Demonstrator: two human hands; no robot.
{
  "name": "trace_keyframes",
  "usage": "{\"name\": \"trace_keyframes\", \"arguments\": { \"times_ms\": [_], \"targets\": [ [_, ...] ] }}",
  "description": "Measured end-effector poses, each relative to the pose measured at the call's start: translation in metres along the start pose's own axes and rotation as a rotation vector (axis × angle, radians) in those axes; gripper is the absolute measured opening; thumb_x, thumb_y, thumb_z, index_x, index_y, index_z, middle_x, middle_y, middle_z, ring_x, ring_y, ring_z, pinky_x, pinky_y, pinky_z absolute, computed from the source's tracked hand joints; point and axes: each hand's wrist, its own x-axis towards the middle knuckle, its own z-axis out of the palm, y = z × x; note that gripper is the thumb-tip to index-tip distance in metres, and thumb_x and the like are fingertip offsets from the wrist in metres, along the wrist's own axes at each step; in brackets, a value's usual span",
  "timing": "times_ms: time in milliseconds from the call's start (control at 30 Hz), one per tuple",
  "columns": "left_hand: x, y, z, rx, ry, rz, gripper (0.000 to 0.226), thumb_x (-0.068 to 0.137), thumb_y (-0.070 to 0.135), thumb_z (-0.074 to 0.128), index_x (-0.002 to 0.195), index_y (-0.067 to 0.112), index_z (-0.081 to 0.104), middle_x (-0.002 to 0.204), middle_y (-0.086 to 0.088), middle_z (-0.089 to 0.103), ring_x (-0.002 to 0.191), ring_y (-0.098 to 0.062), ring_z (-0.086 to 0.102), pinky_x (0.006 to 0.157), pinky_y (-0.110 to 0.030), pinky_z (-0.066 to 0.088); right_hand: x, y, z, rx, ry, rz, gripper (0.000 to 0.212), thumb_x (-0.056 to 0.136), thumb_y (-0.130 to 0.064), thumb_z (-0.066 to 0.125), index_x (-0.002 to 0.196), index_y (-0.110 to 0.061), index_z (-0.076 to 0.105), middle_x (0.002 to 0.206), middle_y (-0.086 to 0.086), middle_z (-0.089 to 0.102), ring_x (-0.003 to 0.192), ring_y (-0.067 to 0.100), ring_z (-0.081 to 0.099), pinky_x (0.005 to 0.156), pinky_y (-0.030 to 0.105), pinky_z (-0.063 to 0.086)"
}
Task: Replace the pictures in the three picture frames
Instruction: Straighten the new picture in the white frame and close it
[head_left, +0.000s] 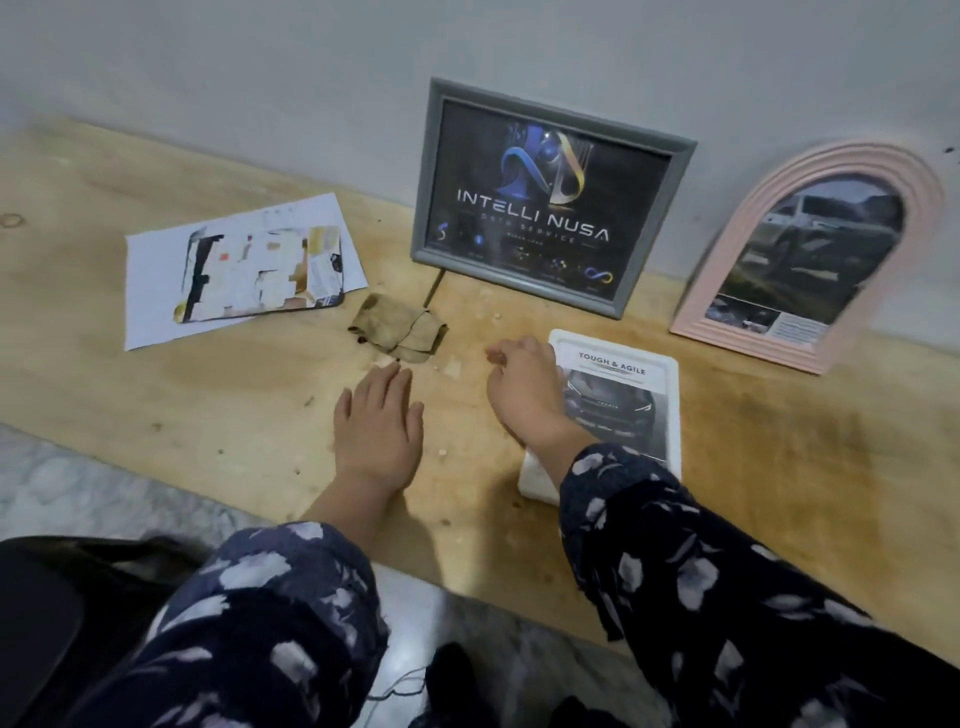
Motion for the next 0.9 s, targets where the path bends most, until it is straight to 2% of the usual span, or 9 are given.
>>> {"name": "trace_keyframes", "arguments": {
  "times_ms": [100,300,467,600,700,767,833,900],
  "targets": [
    [-0.001,-0.007,0.006,0.021,0.064,0.039,0.058,0.094,0.045,0.020,0.140,0.021,0.045,0.149,0.002,0.040,0.140,-0.017,0.030,0.113,-0.041,0.018,0.023,-0.024,0.021,0.025,-0.004,-0.074,0.037,0.093,-0.018,0.045,0.128,-0.022,0.056,0.130,0.003,0.051,0.125,0.024,0.041,0.105,0.040,0.034],
    [0.000,-0.004,0.006,-0.003,0.078,0.034,0.053,0.094,0.042,0.026,0.138,0.020,0.046,0.147,0.003,0.041,0.141,-0.017,0.029,0.115,-0.041,0.019,0.062,-0.056,0.048,0.150,-0.008,-0.072,0.039,0.092,-0.021,0.049,0.131,-0.019,0.054,0.131,0.001,0.056,0.122,0.022,0.049,0.101,0.037,0.043],
    [0.005,0.000,0.005,-0.036,0.073,0.033,0.048,0.094,0.039,0.032,0.137,0.021,0.046,0.147,0.003,0.040,0.142,-0.016,0.026,0.115,-0.042,0.018,0.076,-0.064,0.055,0.290,-0.055,0.020,0.045,0.087,-0.014,0.056,0.131,-0.019,0.052,0.125,0.004,0.060,0.115,0.021,0.056,0.096,0.036,0.048],
    [0.005,0.000,0.006,-0.038,0.090,0.043,0.048,0.094,0.040,0.031,0.136,0.021,0.046,0.145,0.003,0.041,0.141,-0.016,0.027,0.115,-0.042,0.018,0.075,-0.064,0.048,0.345,-0.092,0.082,0.045,0.087,-0.013,0.054,0.132,-0.018,0.053,0.130,0.002,0.059,0.116,0.020,0.056,0.097,0.032,0.047],
    [0.005,0.002,0.006,-0.042,0.102,0.048,0.048,0.094,0.039,0.032,0.136,0.021,0.046,0.145,0.003,0.041,0.142,-0.016,0.026,0.115,-0.042,0.017,0.069,-0.059,0.033,0.528,-0.059,0.142,0.036,0.085,-0.020,0.057,0.121,-0.027,0.061,0.126,-0.005,0.060,0.110,0.016,0.057,0.097,0.034,0.047],
    [0.004,0.003,0.006,-0.040,0.092,0.051,0.048,0.095,0.039,0.032,0.137,0.022,0.045,0.147,0.003,0.040,0.142,-0.015,0.025,0.116,-0.041,0.015,0.061,-0.052,0.019,0.733,-0.019,0.223,0.021,0.081,-0.030,0.059,0.099,-0.038,0.064,0.111,-0.011,0.063,0.099,0.014,0.060,0.090,0.040,0.053],
    [0.004,0.001,0.005,-0.056,0.087,0.056,0.048,0.096,0.039,0.030,0.137,0.022,0.045,0.148,0.004,0.039,0.143,-0.015,0.024,0.117,-0.040,0.013,0.053,-0.043,0.000,0.864,0.035,0.282,0.009,0.082,-0.030,0.058,0.087,-0.035,0.063,0.096,-0.011,0.064,0.090,0.015,0.061,0.081,0.041,0.055],
    [0.002,0.002,0.002,-0.099,0.083,0.051,0.046,0.098,0.036,0.029,0.138,0.021,0.046,0.150,0.004,0.037,0.144,-0.015,0.022,0.118,-0.041,0.011,0.047,-0.030,-0.020,0.953,0.035,0.336,0.015,0.089,-0.020,0.051,0.083,-0.031,0.059,0.098,-0.006,0.061,0.092,0.018,0.057,0.074,0.036,0.054]
  ]
}}
